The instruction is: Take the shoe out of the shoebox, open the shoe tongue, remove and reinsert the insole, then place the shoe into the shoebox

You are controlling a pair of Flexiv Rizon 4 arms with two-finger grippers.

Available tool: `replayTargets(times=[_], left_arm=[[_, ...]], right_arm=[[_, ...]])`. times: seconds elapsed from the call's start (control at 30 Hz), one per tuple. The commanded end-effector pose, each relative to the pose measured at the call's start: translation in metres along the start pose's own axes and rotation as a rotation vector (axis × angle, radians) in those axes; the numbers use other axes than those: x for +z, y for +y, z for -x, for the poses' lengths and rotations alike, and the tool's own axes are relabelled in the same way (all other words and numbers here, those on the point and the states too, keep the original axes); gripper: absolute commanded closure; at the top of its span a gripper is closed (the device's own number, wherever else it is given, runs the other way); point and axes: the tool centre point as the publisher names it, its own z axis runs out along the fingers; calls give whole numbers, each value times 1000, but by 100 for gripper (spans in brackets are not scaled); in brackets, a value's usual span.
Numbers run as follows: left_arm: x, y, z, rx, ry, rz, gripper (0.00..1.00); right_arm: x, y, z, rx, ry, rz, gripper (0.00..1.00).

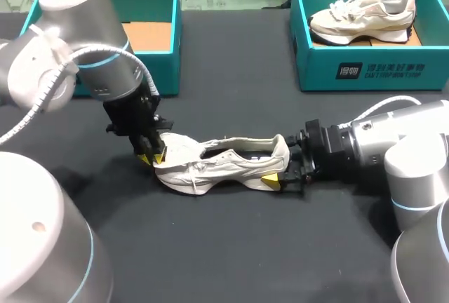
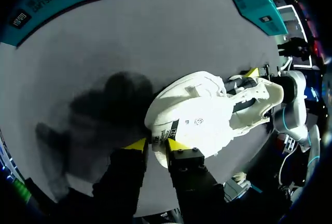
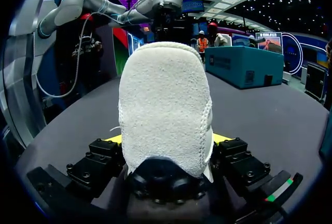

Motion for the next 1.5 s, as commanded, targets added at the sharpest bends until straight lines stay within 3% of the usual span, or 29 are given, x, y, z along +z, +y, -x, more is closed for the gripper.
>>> replayTargets(times=[0.03, 0.2, 0.47, 0.63, 0.7, 0.97, 1.03, 1.13, 1.33, 1.5], left_arm=[[6, 0, 1, 1, -13, 8, 58], [-10, 7, 2, 16, -6, -16, 54], [-57, 15, -10, 82, 46, -82, 53], [-91, 10, -25, 154, 65, -98, 53], [-103, 6, -33, 211, 82, -69, 53], [-143, -4, -75, 507, 87, -41, 55], [-149, -7, -87, 605, 71, -35, 62], [-152, -16, -107, 771, 37, -8, 100], [-152, -27, -144, 1045, -18, 56, 100], [-152, -29, -161, 1236, -68, 140, 100]], right_arm=[[2, -2, 0, 0, 0, -3, 100], [2, -2, 0, 0, 0, -3, 100], [2, -2, 0, 0, 0, -3, 100], [2, -2, 0, 0, 0, -3, 100], [2, -2, 0, 0, 0, -3, 100], [2, -2, 0, 0, 0, -3, 100], [2, -2, 0, 0, 0, -3, 100], [2, -2, 0, 0, 0, -3, 100], [2, -2, 0, 0, 0, -3, 100], [2, -2, 0, 0, 0, -3, 100]])
